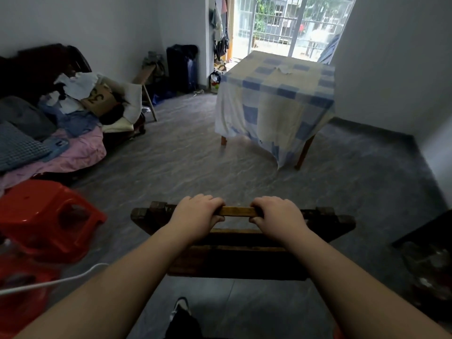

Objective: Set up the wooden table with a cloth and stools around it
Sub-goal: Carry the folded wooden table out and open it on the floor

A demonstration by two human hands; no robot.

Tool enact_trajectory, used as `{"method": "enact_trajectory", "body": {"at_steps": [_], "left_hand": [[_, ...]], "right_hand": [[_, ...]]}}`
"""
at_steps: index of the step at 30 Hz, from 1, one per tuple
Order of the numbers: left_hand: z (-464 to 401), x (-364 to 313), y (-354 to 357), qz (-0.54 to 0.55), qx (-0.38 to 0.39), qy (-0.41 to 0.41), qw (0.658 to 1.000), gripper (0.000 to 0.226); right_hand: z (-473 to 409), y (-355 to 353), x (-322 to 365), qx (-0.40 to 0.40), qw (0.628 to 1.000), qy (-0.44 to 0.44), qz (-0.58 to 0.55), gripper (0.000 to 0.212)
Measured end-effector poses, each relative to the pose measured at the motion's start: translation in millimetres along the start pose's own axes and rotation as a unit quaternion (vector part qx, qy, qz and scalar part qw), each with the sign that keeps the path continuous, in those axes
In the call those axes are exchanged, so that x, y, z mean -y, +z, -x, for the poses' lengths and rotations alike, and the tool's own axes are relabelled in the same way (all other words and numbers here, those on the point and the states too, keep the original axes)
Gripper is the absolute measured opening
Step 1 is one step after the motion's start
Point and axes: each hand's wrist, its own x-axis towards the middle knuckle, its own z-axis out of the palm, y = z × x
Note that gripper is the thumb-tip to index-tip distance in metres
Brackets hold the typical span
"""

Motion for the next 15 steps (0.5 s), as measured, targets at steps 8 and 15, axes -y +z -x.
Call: {"method": "enact_trajectory", "body": {"at_steps": [8,15], "left_hand": [[-101.8,116.1,16.9,-0.006,-0.001,0.039,0.999,0.026],[-190.9,167.9,11.6,0.001,0.036,0.069,0.997,0.026]], "right_hand": [[-136.3,25.5,22.1,0.027,0.998,0.054,0.006,0.018],[-221.3,27.1,8.4,0.042,0.995,0.091,-0.013,0.022]]}}
